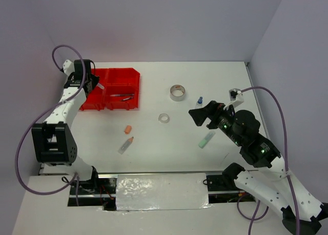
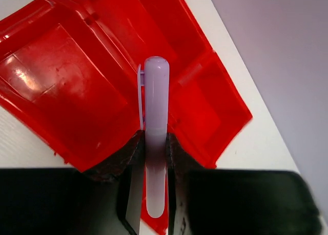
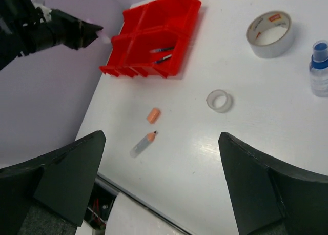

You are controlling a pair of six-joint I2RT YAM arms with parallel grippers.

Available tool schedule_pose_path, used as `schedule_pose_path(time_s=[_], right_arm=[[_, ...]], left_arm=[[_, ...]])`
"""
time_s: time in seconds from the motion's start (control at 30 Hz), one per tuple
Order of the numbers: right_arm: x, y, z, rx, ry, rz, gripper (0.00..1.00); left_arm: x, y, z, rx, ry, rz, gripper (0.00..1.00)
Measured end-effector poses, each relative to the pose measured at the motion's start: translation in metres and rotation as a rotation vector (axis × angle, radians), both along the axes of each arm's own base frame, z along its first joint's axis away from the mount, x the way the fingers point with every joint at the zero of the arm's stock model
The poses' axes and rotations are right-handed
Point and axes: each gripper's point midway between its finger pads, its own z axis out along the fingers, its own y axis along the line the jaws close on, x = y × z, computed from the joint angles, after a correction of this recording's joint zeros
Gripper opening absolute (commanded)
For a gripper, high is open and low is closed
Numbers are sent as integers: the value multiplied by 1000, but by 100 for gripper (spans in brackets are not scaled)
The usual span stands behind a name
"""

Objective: Sort the stationery into containers
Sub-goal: Place the pen in the storage box.

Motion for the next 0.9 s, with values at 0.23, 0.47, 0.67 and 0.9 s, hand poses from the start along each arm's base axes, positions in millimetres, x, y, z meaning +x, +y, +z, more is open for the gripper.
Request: schedule_pose_path(time_s=[0.23,0.47,0.67,0.9], right_arm=[[-4,6,-26,-30,32,48,100],[-1,11,-44,-61,55,64,100],[1,16,-63,-83,88,80,100],[1,16,-67,-91,89,84,100]], left_arm=[[15,36,-38,-98,29,184,0],[23,37,-44,-173,-45,229,1],[36,13,-64,-302,-102,165,8],[73,-44,-47,-362,-187,54,15]])
